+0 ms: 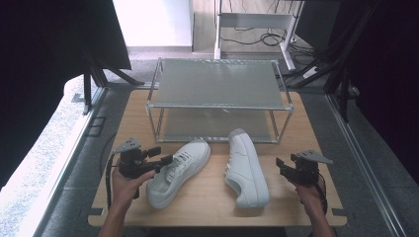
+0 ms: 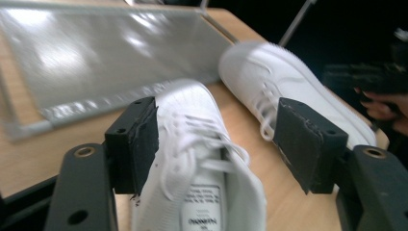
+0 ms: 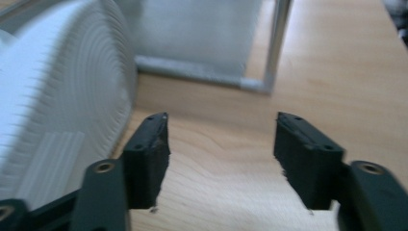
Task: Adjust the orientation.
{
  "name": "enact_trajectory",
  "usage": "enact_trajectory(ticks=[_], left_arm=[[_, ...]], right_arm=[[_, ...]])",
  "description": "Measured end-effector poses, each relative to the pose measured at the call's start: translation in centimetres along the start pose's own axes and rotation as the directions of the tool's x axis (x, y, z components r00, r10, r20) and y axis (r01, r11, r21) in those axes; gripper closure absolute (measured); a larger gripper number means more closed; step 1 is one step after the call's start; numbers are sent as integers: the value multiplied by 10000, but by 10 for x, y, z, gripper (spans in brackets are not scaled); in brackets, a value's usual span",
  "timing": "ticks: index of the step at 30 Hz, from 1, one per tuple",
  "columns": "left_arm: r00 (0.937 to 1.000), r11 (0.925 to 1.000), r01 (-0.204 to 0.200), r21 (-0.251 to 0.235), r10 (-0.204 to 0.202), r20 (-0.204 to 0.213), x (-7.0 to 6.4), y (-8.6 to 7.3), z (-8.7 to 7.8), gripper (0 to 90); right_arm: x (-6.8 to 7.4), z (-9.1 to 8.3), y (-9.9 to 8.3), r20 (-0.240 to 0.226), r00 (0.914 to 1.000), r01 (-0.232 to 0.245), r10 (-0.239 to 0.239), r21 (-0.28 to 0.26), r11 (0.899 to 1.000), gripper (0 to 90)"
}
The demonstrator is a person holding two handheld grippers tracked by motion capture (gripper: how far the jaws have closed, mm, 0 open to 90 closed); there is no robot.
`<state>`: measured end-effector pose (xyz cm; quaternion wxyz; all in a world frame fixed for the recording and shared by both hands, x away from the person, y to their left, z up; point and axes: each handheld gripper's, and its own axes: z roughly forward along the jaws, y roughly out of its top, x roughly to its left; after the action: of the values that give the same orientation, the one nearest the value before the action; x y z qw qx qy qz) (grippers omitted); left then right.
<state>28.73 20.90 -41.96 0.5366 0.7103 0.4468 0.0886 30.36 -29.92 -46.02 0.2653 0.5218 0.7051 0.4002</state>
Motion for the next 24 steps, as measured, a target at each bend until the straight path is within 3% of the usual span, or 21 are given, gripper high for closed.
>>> enact_trajectory(ticks=[1,3,4,5,7,9,10,11,12,15,16,17,24], left_arm=[[9999,9998,103,-181,-105,-125,3,0,-3,322],[9997,9997,152,-212,-156,-161,5,0,-3,322],[9995,9996,187,-222,-192,-250,6,-1,-4,320],[9995,9996,187,-222,-192,-250,6,-1,-4,321],[9993,9996,163,-211,-170,-342,7,-1,-4,321],[9994,9997,161,-203,-168,-313,6,-1,-4,321],[9994,9997,160,-168,-166,-314,6,-1,-3,321],[9992,9999,109,-95,-112,-376,6,-2,-2,321],[9992,9999,109,-95,-112,-376,6,-2,-2,319],[9986,10000,-32,-85,27,-528,5,-3,0,319],[9986,10000,-49,-67,45,-531,5,-3,2,319],[9986,10000,-49,-67,45,-531,5,-3,2,319],[9979,10000,-50,6,51,-641,5,-4,2,319]], right_arm=[[7,-4,4,-379,9992,144,-154,-268,9995,507],[10,-5,6,-641,9977,177,-198,-334,9993,532],[19,-8,10,-1073,9934,359,-401,-407,9985,589],[19,-8,10,-1073,9934,359,-401,-407,9985,589],[34,-12,14,-1785,9813,624,-714,-556,9965,691],[39,-13,16,-1995,9768,674,-784,-614,9958,718],[44,-15,17,-2231,9707,765,-889,-633,9951,740],[55,-17,20,-2640,9586,926,-1070,-662,9935,776],[55,-17,20,-2640,9586,926,-1070,-662,9935,776],[72,-19,21,-3188,9381,1226,-1352,-594,9907,821],[82,-19,21,-3562,9220,1421,-1516,-530,9884,845],[82,-19,21,-3562,9220,1421,-1516,-530,9884,845],[112,-14,11,-4321,8776,2331,-2078,59,9724,867]])
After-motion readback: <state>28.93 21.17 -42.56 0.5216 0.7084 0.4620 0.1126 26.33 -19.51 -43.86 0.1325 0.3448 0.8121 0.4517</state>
